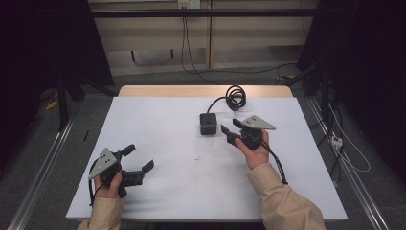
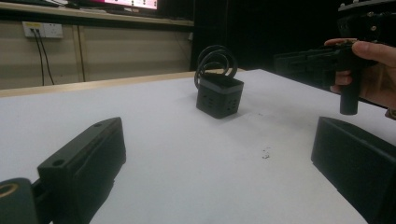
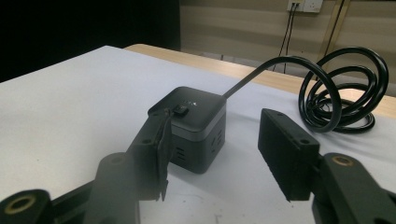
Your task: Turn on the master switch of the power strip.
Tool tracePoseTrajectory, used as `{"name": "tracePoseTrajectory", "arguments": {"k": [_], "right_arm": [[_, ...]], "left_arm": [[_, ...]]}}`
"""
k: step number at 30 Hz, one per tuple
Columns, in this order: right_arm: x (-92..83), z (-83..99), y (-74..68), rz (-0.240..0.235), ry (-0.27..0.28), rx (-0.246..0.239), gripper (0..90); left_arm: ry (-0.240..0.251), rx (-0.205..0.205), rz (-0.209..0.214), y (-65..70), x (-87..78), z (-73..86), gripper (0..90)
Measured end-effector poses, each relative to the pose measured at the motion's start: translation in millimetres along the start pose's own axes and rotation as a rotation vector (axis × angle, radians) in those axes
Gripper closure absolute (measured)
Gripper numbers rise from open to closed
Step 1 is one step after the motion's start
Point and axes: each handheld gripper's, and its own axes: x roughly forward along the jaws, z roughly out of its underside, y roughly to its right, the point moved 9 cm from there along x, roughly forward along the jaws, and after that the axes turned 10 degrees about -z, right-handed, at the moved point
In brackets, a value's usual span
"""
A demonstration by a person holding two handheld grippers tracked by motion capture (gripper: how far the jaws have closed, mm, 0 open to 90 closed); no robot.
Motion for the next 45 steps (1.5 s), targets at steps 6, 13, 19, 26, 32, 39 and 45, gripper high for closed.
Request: {"name": "tracePoseTrajectory", "arguments": {"k": [6, 13, 19, 26, 32, 39, 45], "right_arm": [[1.8, 0.4, 0.2, -0.024, -0.001, 0.002, 55.1], [5.5, -6.2, -3.3, -0.05, 0.004, 0.01, 58.8], [12.4, -10.5, -7.5, -0.08, -0.006, 0.011, 66.7], [16.4, -7.4, -6.6, -0.087, -0.014, 0.02, 73.7], [18.2, -8.6, -6.7, -0.097, -0.015, 0.025, 77.0], [23.5, -8.6, -7.4, -0.106, -0.023, 0.022, 81.0], [27.7, -9.5, -7.9, -0.109, -0.026, 0.021, 82.7]], "left_arm": [[-0.001, 0.0, 0.0, 0.0, 0.2, 0.1, 2.7], [-0.001, 0.0, -0.002, -0.2, 0.4, 0.2, 2.7], [-0.001, -0.003, -0.005, -1.0, -0.2, 0.3, 2.7], [0.002, -0.005, -0.005, -1.9, -1.0, 0.0, 2.7], [0.004, -0.005, -0.004, -1.7, -1.0, -0.5, 2.7], [0.004, -0.005, -0.005, -2.3, -1.1, -0.3, 2.7], [0.004, -0.005, -0.007, -2.9, -1.4, -0.2, 2.7]]}}
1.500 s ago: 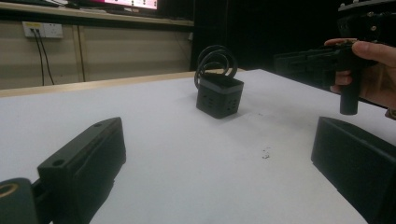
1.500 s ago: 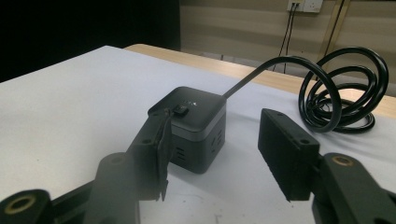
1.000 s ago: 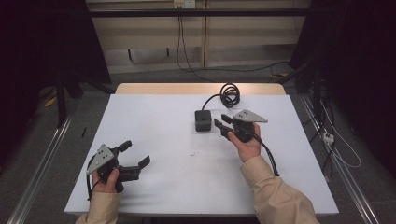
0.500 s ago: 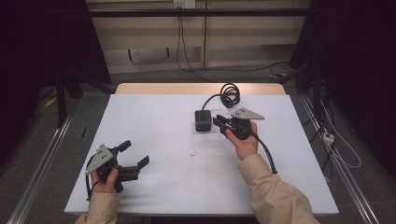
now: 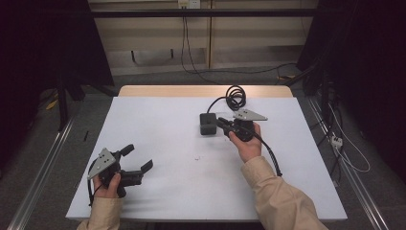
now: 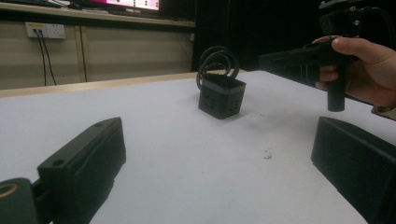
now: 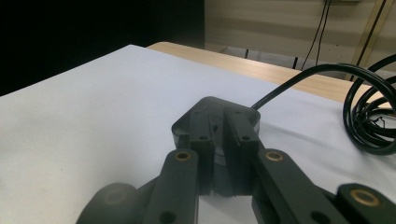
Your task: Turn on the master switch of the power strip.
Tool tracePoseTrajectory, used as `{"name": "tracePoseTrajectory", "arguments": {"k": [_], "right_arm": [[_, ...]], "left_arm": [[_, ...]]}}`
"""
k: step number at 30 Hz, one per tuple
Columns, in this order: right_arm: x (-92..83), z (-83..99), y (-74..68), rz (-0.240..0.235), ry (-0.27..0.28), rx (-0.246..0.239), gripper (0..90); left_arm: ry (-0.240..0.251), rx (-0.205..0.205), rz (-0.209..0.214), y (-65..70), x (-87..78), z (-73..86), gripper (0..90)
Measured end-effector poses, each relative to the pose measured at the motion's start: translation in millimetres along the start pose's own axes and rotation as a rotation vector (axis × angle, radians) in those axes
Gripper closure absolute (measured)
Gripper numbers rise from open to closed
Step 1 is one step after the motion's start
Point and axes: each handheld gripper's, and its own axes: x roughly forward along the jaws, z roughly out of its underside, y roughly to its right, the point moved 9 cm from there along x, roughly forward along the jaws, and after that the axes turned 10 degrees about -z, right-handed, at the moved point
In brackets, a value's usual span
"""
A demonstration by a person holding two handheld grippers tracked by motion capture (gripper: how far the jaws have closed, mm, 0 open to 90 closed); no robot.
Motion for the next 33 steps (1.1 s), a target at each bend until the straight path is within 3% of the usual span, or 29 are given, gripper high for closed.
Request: {"name": "tracePoseTrajectory", "arguments": {"k": [20, 33], "right_arm": [[12.1, 2.3, 3.4, -0.012, -0.019, 0.013, 90.0], [24.5, 0.5, 4.3, -0.002, -0.041, -0.023, 90.0]], "left_arm": [[0.002, -0.001, -0.001, 0.2, 0.2, -0.3, 2.7], [0.007, -0.008, -0.008, -2.5, -1.9, -0.9, 2.7]]}}
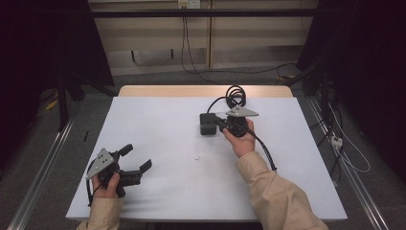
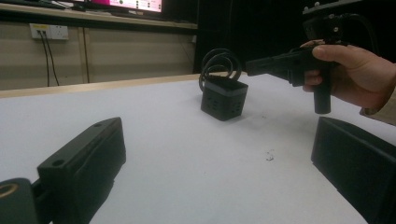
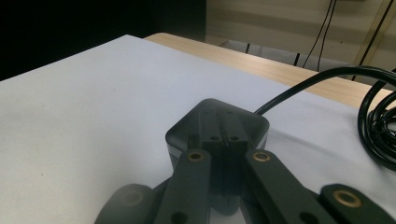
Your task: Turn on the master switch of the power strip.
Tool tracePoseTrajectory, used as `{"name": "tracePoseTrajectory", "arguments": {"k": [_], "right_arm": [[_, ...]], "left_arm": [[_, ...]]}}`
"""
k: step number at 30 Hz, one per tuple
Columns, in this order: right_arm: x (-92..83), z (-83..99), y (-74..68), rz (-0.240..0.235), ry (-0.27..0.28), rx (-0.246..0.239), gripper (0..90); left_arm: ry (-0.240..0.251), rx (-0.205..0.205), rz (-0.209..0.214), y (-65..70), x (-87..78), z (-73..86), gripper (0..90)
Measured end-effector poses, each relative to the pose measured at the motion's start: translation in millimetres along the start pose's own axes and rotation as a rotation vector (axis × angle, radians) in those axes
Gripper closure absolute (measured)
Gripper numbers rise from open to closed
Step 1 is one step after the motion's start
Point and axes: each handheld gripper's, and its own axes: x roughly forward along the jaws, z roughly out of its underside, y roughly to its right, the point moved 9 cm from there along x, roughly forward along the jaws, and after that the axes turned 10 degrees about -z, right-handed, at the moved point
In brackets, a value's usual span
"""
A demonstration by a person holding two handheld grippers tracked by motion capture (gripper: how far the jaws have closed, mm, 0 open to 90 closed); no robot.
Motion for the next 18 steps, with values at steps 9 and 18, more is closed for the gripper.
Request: {"name": "tracePoseTrajectory", "arguments": {"k": [9, 18], "right_arm": [[4.1, 1.6, 1.2, -0.003, 0.001, -0.001, 90.0], [7.9, -2.3, -0.7, -0.009, 0.007, -0.008, 90.0]], "left_arm": [[-0.003, 0.004, 0.005, 0.5, 0.7, 0.2, 2.7], [-0.003, 0.004, 0.005, 0.8, 1.3, 0.1, 2.7]]}}
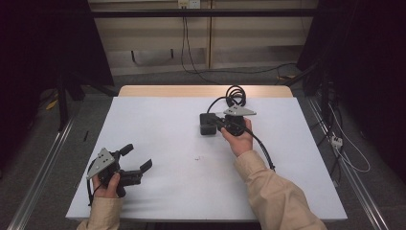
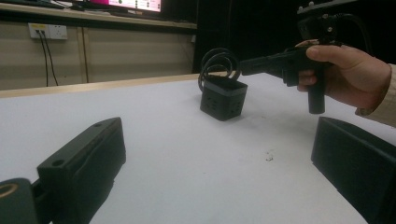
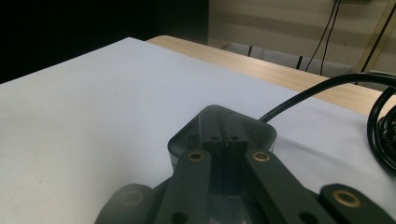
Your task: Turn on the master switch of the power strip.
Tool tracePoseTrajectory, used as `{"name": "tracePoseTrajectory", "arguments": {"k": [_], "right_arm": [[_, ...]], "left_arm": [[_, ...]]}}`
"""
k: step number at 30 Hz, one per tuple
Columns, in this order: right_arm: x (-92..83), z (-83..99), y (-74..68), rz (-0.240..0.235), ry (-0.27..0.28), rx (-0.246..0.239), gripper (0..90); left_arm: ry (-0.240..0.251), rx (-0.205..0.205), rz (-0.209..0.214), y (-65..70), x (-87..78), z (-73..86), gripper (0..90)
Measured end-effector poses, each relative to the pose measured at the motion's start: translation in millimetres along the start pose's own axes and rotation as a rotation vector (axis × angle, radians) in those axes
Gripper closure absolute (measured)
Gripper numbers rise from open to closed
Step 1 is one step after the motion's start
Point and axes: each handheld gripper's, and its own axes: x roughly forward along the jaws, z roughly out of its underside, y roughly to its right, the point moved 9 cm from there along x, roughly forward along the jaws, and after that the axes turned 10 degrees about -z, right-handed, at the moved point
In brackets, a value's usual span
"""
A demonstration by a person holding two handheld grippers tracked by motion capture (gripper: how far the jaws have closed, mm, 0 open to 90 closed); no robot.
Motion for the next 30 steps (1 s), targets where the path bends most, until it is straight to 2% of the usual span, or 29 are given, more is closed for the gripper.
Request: {"name": "tracePoseTrajectory", "arguments": {"k": [30], "right_arm": [[10.9, 2.4, 2.9, 0.01, -0.006, -0.017, 90.0]], "left_arm": [[0.005, -0.006, -0.004, -0.5, 0.0, -0.5, 2.7]]}}
